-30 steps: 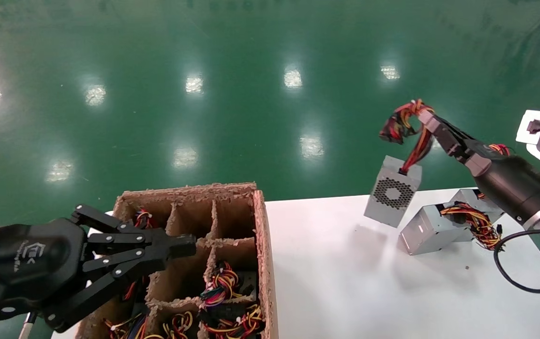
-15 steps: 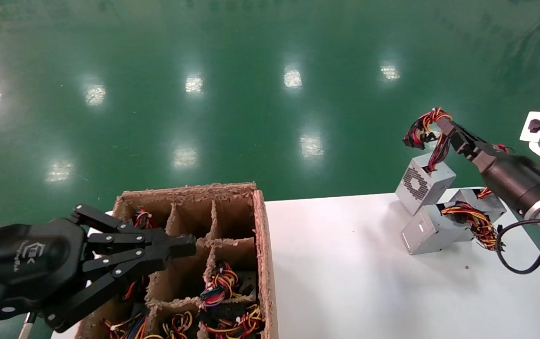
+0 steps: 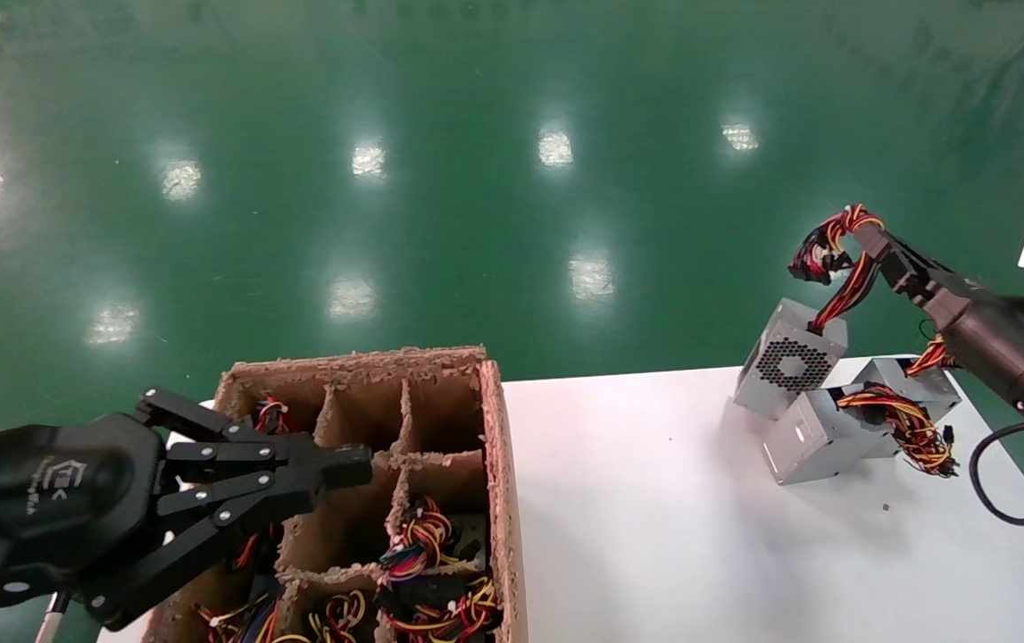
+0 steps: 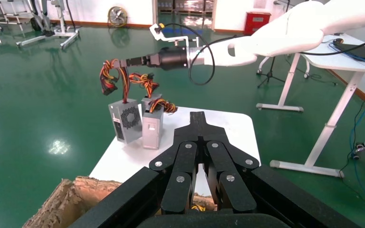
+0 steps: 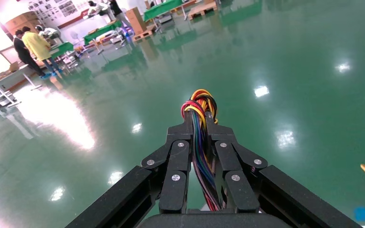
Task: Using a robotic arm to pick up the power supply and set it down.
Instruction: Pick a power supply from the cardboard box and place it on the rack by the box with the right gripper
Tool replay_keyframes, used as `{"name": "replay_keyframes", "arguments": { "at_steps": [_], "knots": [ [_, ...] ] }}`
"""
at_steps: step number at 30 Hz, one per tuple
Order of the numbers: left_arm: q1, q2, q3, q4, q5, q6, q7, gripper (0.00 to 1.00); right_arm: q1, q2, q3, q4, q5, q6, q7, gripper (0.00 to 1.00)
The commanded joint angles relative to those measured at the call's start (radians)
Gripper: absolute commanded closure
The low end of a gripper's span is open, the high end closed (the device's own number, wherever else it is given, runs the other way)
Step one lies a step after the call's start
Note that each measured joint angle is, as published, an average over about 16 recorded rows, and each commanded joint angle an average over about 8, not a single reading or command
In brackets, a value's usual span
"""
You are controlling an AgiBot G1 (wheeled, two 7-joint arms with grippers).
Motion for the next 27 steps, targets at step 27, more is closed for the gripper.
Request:
{"name": "replay_keyframes", "arguments": {
  "at_steps": [27],
  "knots": [
    [0.000,0.000,0.000,0.000,0.000,0.000,0.000,1.00,-0.029,0.071,-0.040,0.020,-0.058,-0.081,0.050,1.00]
  ]
}}
